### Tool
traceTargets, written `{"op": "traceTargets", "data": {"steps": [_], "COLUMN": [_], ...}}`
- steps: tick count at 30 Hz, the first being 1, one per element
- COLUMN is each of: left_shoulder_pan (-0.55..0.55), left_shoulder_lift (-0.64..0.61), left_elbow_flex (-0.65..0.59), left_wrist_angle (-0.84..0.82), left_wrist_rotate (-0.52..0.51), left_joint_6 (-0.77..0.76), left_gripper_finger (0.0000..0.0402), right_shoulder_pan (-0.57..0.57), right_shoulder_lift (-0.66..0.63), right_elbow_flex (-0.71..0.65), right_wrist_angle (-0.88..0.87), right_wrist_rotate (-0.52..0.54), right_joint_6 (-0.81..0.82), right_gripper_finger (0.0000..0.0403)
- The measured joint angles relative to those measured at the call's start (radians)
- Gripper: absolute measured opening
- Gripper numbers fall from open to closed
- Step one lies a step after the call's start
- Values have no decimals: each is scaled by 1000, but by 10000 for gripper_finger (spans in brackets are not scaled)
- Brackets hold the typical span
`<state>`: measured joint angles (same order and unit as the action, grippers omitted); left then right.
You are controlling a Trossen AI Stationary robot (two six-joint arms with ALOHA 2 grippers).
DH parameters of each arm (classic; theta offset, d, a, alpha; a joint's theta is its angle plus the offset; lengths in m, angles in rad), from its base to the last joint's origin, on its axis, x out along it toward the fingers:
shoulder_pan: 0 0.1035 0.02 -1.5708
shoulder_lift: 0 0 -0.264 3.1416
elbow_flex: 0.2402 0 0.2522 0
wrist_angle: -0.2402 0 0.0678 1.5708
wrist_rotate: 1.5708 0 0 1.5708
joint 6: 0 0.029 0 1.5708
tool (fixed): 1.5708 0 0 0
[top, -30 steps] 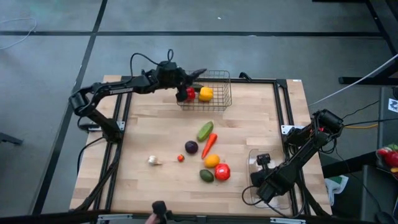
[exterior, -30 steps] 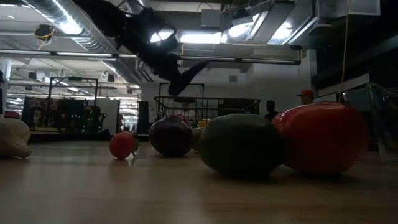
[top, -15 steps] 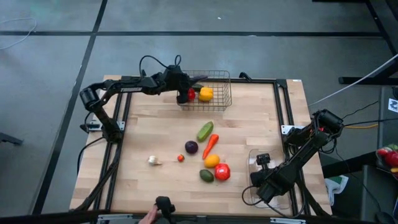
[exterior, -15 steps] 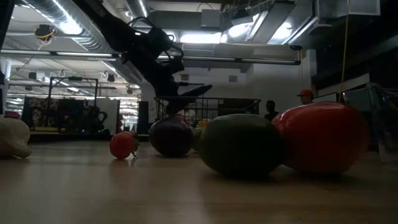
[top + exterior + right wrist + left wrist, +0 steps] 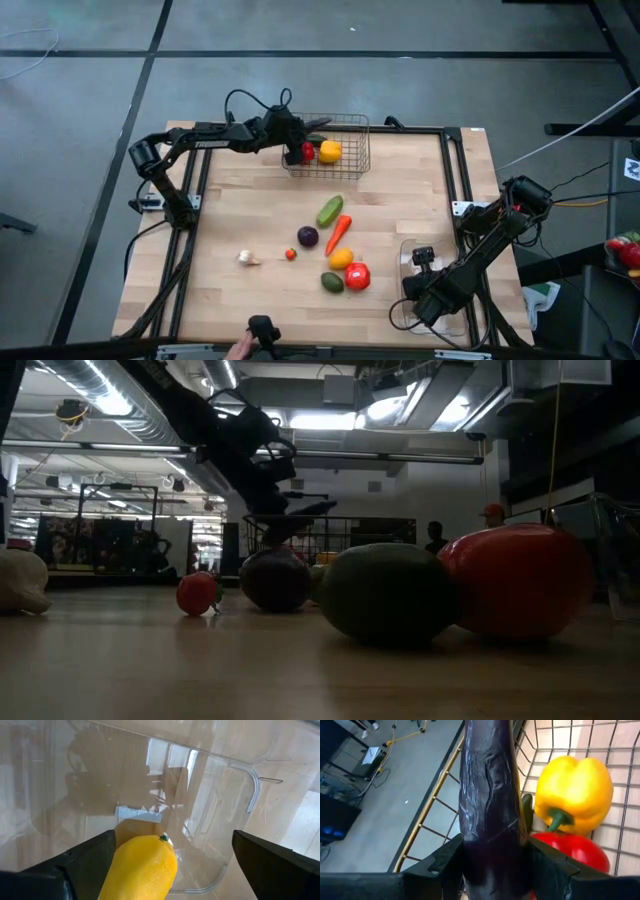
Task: Sort produce into baskets
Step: Put the purple eggplant into the wire basket, then put the yellow lemon into the transparent bin
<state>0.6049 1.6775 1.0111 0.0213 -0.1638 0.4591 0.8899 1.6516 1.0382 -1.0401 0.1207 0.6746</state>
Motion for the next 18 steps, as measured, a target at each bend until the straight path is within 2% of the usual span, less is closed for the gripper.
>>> {"op": "traceTargets", "data": {"steps": [6, 14, 18], "left_shoulder_pan": [-5, -34, -38], "left_shoulder_lift": [0, 0, 0], "left_elbow_flex": [0, 0, 0], "left_wrist_angle": [38, 43, 43], "left_wrist_rotate": [-14, -60, -60], "left_joint_6": [-9, -27, -26], "left_gripper_finger": [187, 252, 265], "right_shoulder_pan": [0, 0, 0], "right_shoulder_lift": [0, 0, 0], "right_elbow_flex": [0, 0, 0], "right_wrist_angle": [0, 0, 0], "right_wrist_rotate": [0, 0, 0], "right_joint_6": [0, 0, 0], "right_gripper_finger": [397, 397, 397]}}
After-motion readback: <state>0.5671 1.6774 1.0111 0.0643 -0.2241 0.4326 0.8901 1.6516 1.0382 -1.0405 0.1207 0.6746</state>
